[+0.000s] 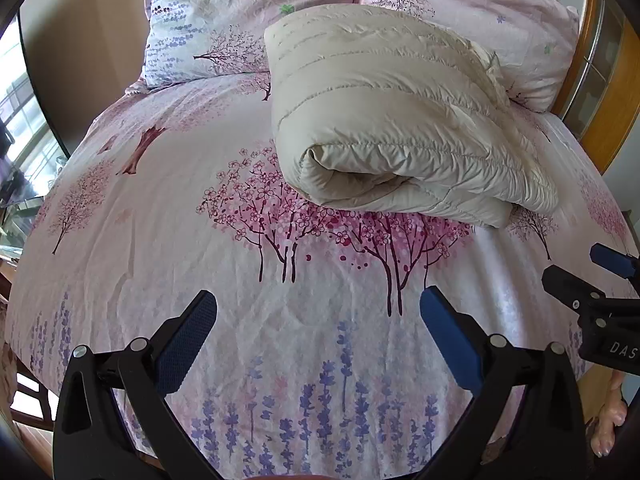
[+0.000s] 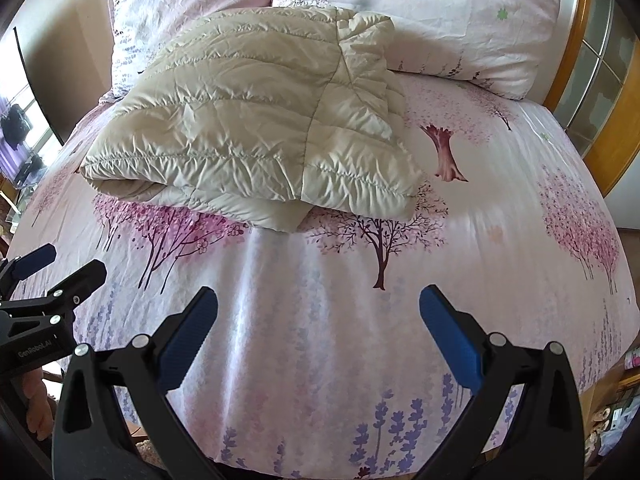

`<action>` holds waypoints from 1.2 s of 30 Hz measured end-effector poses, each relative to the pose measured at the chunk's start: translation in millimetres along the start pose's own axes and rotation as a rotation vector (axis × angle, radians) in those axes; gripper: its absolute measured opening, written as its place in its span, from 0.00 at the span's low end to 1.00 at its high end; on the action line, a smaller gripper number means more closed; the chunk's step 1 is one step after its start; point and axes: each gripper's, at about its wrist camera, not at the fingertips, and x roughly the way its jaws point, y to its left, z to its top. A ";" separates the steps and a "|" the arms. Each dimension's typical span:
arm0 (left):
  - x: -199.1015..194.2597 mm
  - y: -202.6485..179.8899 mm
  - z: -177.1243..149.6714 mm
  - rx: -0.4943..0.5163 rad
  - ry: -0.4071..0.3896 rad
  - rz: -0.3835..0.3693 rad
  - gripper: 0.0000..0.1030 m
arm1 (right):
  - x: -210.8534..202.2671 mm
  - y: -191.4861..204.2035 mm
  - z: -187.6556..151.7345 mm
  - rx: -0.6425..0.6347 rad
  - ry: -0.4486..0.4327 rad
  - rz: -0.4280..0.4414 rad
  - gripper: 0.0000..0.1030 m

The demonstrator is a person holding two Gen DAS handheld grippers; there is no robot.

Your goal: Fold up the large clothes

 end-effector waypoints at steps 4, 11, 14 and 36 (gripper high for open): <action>1.7 -0.4 0.6 -0.001 0.002 -0.003 0.99 | 0.8 0.3 -0.3 0.004 0.002 0.001 0.98; 1.7 -1.0 0.1 -0.002 0.002 -0.001 0.99 | 2.5 -0.5 -0.1 0.006 0.004 0.003 0.98; 2.1 -1.0 0.3 -0.002 0.002 -0.001 0.99 | 2.7 -0.5 -0.2 0.007 0.004 0.003 0.98; 0.0 -5.1 -1.8 0.012 -0.007 0.006 0.99 | 3.9 1.6 -1.5 0.013 0.007 0.008 0.98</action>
